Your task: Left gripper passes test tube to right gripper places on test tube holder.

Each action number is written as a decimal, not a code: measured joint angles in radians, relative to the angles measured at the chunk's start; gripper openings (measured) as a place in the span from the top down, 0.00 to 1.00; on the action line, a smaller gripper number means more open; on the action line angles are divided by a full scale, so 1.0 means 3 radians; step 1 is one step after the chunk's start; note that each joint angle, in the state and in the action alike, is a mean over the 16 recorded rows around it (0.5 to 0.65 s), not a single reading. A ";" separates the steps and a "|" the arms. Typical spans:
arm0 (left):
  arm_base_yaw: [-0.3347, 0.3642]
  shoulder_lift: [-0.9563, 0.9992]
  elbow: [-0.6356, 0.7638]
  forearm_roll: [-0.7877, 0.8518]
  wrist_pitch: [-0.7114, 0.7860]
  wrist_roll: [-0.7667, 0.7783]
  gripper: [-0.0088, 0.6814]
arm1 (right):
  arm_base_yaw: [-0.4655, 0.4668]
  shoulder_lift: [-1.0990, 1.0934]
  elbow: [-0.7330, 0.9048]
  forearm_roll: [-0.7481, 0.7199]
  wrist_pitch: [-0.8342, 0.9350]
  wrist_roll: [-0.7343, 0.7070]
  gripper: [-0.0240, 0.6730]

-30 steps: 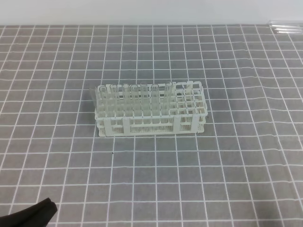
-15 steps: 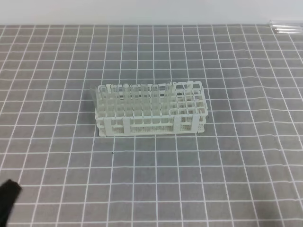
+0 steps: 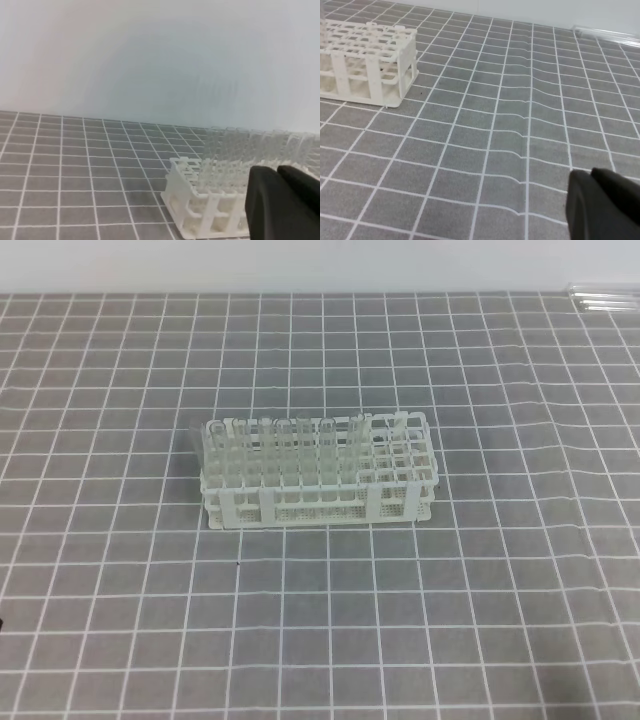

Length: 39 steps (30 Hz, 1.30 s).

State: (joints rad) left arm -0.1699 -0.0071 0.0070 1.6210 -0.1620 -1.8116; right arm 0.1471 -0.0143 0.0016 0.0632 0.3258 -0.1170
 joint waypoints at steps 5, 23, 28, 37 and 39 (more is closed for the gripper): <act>0.0033 0.0001 -0.0003 -0.0336 -0.0001 0.0246 0.99 | 0.0000 0.0000 0.0000 0.0000 0.0000 0.0000 0.98; 0.0032 0.0003 -0.0002 -0.5390 0.1073 0.5964 0.99 | 0.0000 0.0000 0.0000 0.0000 0.0000 0.0000 0.98; 0.0033 -0.0001 -0.0003 -0.6016 0.1321 0.6674 0.99 | 0.0000 0.0002 0.0000 0.0000 0.0000 0.0000 0.98; 0.0050 -0.0050 0.0006 -0.5951 0.1393 0.6713 0.99 | 0.0000 0.0006 0.0000 0.0000 0.0001 0.0000 0.98; 0.0056 -0.0065 0.0012 -0.5884 0.1427 0.6679 0.99 | 0.0000 0.0007 0.0000 0.0000 0.0002 0.0000 0.98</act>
State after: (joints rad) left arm -0.1531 -0.0265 0.0106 -0.1443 0.2661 0.1922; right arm 0.1471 -0.0122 0.0016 0.0632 0.3265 -0.1170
